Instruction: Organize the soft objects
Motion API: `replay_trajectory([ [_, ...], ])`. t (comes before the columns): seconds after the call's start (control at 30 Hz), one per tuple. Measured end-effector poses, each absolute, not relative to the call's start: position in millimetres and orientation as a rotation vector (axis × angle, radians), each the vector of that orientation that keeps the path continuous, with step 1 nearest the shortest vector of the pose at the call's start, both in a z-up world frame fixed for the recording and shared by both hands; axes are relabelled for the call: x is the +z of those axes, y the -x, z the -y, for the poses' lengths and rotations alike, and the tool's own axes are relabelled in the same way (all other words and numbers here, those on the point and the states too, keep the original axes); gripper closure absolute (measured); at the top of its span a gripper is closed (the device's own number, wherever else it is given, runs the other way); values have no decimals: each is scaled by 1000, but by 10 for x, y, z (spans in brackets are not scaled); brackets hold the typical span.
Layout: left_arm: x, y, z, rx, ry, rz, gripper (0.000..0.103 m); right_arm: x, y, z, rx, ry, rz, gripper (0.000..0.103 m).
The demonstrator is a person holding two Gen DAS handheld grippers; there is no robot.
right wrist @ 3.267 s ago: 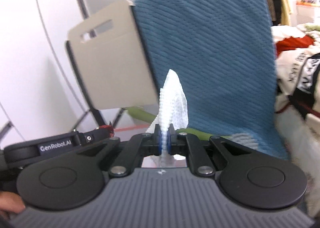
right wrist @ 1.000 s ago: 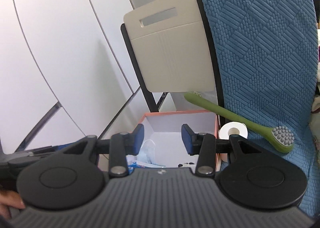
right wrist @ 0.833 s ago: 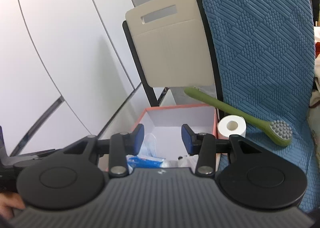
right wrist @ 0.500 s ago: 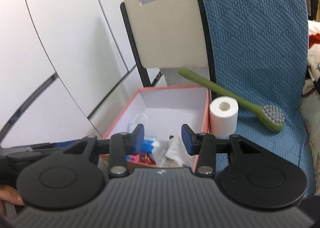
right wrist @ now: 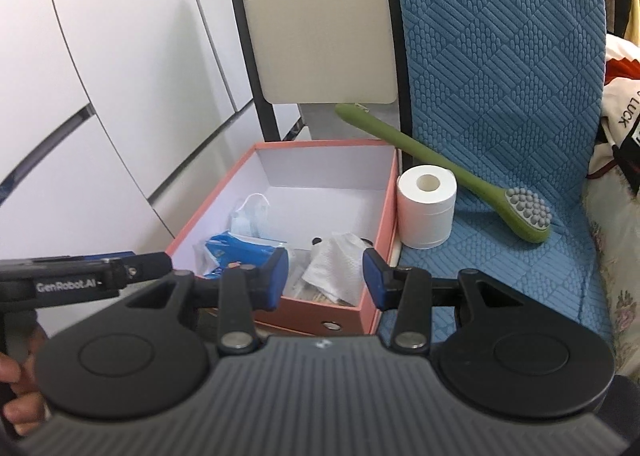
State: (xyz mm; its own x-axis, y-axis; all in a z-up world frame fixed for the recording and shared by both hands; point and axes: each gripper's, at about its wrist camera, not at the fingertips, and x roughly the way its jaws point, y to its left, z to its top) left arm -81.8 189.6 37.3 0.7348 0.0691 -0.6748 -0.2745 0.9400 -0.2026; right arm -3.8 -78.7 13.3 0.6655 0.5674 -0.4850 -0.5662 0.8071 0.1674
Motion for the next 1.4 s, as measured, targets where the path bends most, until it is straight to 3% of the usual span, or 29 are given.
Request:
replay_trajectory([
  [0.07,371,811,-1898,191,299,-727,45,116,14,778,639,4,-555,57],
  [0.1,371,808,-1899,190,299,-730,42,107,2,777,637,3,-559,47],
  [0.13,372,805,-1900,188,299,-733,31,96,-12,781,636,-1,-561,38],
  [0.17,380,801,-1891,191,295,-735,17,87,-24,789,633,-5,-558,18],
  [0.2,382,801,-1888,197,289,-733,13,83,-31,793,631,-5,-553,10],
  [0.23,387,807,-1885,204,281,-724,8,78,-40,800,623,-1,-549,8],
  [0.47,383,786,-1914,208,273,-730,0,50,-100,823,602,20,-550,8],
  [1.4,385,883,-1894,240,275,-756,0,49,-11,812,613,38,-543,8],
])
